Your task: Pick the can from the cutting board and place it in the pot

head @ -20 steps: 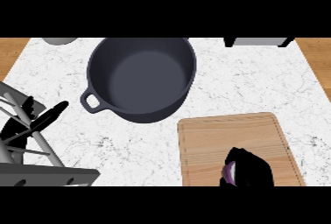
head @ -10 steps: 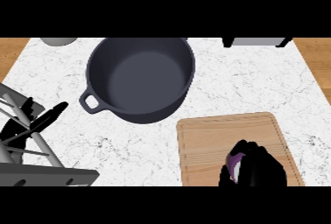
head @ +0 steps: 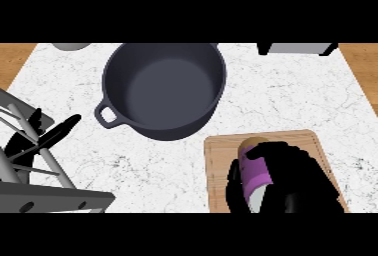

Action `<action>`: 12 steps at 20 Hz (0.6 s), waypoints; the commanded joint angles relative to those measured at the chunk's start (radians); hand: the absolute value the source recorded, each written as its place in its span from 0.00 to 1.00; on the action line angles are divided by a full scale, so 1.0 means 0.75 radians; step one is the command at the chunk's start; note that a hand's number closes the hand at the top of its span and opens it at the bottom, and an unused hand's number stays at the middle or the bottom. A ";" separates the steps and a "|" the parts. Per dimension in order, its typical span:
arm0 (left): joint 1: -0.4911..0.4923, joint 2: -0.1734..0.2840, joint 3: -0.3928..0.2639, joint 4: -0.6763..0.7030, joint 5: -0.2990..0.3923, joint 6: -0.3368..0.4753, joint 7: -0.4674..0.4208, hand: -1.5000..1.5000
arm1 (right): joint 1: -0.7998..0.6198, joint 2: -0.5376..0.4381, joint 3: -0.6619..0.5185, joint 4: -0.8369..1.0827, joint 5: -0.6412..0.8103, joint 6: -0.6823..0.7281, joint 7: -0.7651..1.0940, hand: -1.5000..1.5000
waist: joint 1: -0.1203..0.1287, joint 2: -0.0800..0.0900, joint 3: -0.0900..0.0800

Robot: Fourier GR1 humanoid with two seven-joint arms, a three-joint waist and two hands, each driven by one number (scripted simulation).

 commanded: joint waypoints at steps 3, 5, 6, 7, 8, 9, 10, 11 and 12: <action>-0.052 -0.021 -0.048 -0.080 0.016 -0.089 -0.059 0.50 | -0.374 0.071 0.025 0.047 0.010 0.267 0.223 1.00 | 0.022 -0.004 0.010; -0.069 -0.056 -0.075 -0.106 -0.010 -0.057 -0.049 0.50 | -0.446 0.072 -0.077 0.092 -0.113 0.286 0.189 1.00 | 0.031 -0.001 0.011; -0.047 -0.089 -0.096 -0.087 -0.012 -0.056 -0.066 0.50 | -0.491 0.072 -0.102 0.135 -0.153 0.291 0.198 1.00 | 0.042 0.001 0.009; -0.055 -0.054 -0.072 -0.091 0.013 -0.096 -0.062 0.50 | -0.504 0.072 -0.090 0.129 -0.190 0.300 0.238 1.00 | 0.047 -0.003 0.010; -0.044 -0.097 -0.094 -0.066 -0.008 -0.067 -0.096 0.50 | -0.557 0.072 -0.127 0.164 -0.226 0.286 0.242 1.00 | 0.053 0.000 0.008; -0.091 -0.081 -0.077 -0.037 -0.020 -0.054 -0.084 0.50 | -0.617 0.073 -0.192 0.180 -0.302 0.288 0.224 1.00 | 0.052 0.005 0.008; -0.057 -0.087 -0.098 -0.081 -0.006 -0.089 -0.084 0.50 | -0.632 0.073 -0.231 0.250 -0.325 0.269 0.220 1.00 | 0.071 0.003 0.010; -0.073 -0.066 -0.070 -0.066 -0.004 -0.082 -0.087 0.50 | -0.659 0.073 -0.225 0.264 -0.361 0.277 0.268 1.00 | 0.071 0.000 0.010; -0.060 -0.078 -0.080 -0.061 -0.013 -0.076 -0.091 0.50 | -0.722 0.073 -0.297 0.306 -0.402 0.279 0.237 1.00 | 0.071 0.002 0.010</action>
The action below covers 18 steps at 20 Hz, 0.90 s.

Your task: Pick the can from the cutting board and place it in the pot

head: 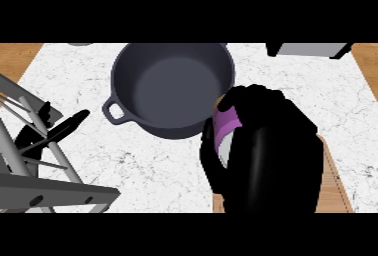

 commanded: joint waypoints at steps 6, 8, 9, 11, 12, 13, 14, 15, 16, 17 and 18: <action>-0.040 -0.059 -0.068 -0.084 0.025 -0.092 -0.070 0.50 | -0.377 0.018 -0.307 0.447 -0.343 -0.018 0.230 1.00 | 0.050 0.003 0.009; -0.065 -0.040 -0.052 -0.050 0.019 -0.099 -0.083 0.50 | -0.449 0.018 -0.329 0.556 -0.408 -0.029 0.234 1.00 | 0.038 0.004 0.009; -0.084 -0.069 -0.094 -0.102 0.007 -0.092 -0.003 0.50 | -0.441 0.018 -0.294 0.598 -0.436 -0.067 0.269 1.00 | 0.053 0.000 0.011; -0.089 -0.022 -0.044 -0.045 0.033 -0.133 -0.051 0.50 | -0.511 0.018 -0.321 0.732 -0.490 -0.123 0.258 1.00 | 0.061 0.008 0.009; -0.094 -0.025 -0.055 -0.066 0.024 -0.127 -0.035 0.50 | -0.529 0.018 -0.390 0.796 -0.520 -0.127 0.204 1.00 | 0.056 0.009 0.010; -0.063 -0.057 -0.084 -0.080 0.003 -0.106 -0.055 0.50 | -0.547 0.018 -0.389 0.831 -0.568 -0.130 0.219 1.00 | 0.062 0.006 0.010; -0.090 -0.103 -0.107 -0.052 -0.015 -0.078 -0.049 0.50 | -0.580 0.018 -0.383 0.886 -0.602 -0.175 0.224 1.00 | 0.066 0.012 0.009; -0.080 -0.072 -0.076 -0.054 0.006 -0.100 -0.058 0.50 | -0.564 0.018 -0.415 0.969 -0.605 -0.210 0.174 1.00 | 0.063 0.014 0.010; -0.065 -0.061 -0.062 -0.041 0.002 -0.094 -0.088 0.50 | -0.566 0.018 -0.435 0.979 -0.654 -0.263 0.189 1.00 | 0.063 0.013 0.010; -0.103 -0.077 -0.082 -0.054 -0.002 -0.098 -0.053 0.50 | -0.524 0.018 -0.458 0.976 -0.665 -0.358 0.195 1.00 | 0.065 0.016 0.012; -0.076 -0.052 -0.061 -0.061 0.011 -0.116 -0.093 0.50 | -0.514 0.018 -0.445 1.035 -0.708 -0.359 0.202 1.00 | 0.081 0.015 0.011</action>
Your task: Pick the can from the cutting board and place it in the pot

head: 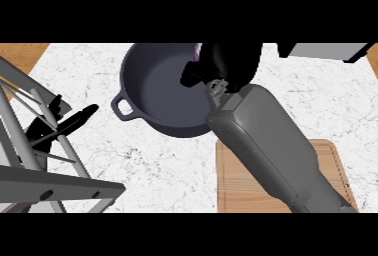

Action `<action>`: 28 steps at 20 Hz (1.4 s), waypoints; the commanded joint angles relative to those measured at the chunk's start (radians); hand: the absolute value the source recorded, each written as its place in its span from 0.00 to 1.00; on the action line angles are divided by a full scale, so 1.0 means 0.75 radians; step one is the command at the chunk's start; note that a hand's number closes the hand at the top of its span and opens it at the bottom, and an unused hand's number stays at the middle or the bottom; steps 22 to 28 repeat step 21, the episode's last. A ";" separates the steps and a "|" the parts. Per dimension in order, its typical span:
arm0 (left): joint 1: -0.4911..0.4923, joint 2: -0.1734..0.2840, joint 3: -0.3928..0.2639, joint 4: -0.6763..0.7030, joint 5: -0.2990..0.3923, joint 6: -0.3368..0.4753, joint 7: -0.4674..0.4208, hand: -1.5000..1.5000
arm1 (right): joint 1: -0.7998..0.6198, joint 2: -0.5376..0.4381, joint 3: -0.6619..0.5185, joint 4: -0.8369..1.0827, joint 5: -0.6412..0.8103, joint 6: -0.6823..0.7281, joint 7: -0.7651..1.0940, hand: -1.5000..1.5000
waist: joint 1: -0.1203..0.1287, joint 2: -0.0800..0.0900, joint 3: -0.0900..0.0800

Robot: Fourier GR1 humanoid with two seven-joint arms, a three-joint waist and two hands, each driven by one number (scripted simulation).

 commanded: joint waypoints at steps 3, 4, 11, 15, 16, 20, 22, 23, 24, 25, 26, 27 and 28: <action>-0.015 -0.061 -0.053 -0.060 0.005 -0.042 -0.091 0.50 | -0.023 0.012 -0.043 0.265 -0.197 -0.315 0.114 0.00 | -0.001 0.000 0.008; -0.024 -0.033 -0.038 -0.074 0.017 -0.064 -0.080 0.50 | -0.067 0.012 -0.032 0.304 -0.236 -0.338 0.147 0.00 | 0.020 -0.002 0.008; -0.017 -0.055 -0.039 -0.089 0.013 -0.048 -0.046 0.50 | -0.054 0.012 -0.094 0.286 -0.230 -0.794 -0.018 0.00 | -0.016 -0.015 0.011; -0.010 -0.028 -0.008 -0.055 0.018 -0.059 -0.076 0.50 | -0.038 0.012 -0.104 0.293 -0.186 -1.061 -0.036 0.00 | -0.038 -0.016 0.010; 0.004 -0.035 -0.025 -0.099 0.012 -0.056 -0.057 0.50 | -0.036 0.012 -0.106 0.295 -0.169 -1.127 -0.057 0.00 | -0.032 -0.021 0.011; 0.081 -0.027 -0.006 -0.127 0.016 -0.042 -0.035 0.50 | 0.073 0.012 -0.127 0.214 -0.075 -1.228 -0.061 0.00 | -0.105 -0.041 0.012; 0.099 -0.021 0.011 -0.090 0.021 -0.050 -0.081 0.50 | 0.052 0.012 -0.116 0.188 -0.044 -1.237 0.003 0.00 | -0.112 -0.041 0.010; 0.099 -0.021 0.011 -0.090 0.021 -0.050 -0.081 0.50 | 0.052 0.012 -0.116 0.188 -0.044 -1.237 0.003 0.00 | -0.112 -0.041 0.010; 0.099 -0.021 0.011 -0.090 0.021 -0.050 -0.081 0.50 | 0.052 0.012 -0.116 0.188 -0.044 -1.237 0.003 0.00 | -0.112 -0.041 0.010; 0.099 -0.021 0.011 -0.090 0.021 -0.050 -0.081 0.50 | 0.052 0.012 -0.116 0.188 -0.044 -1.237 0.003 0.00 | -0.112 -0.041 0.010; 0.099 -0.021 0.011 -0.090 0.021 -0.050 -0.081 0.50 | 0.052 0.012 -0.116 0.188 -0.044 -1.237 0.003 0.00 | -0.112 -0.041 0.010; 0.099 -0.021 0.011 -0.090 0.021 -0.050 -0.081 0.50 | 0.052 0.012 -0.116 0.188 -0.044 -1.237 0.003 0.00 | -0.112 -0.041 0.010; 0.099 -0.021 0.011 -0.090 0.021 -0.050 -0.081 0.50 | 0.052 0.012 -0.116 0.188 -0.044 -1.237 0.003 0.00 | -0.112 -0.041 0.010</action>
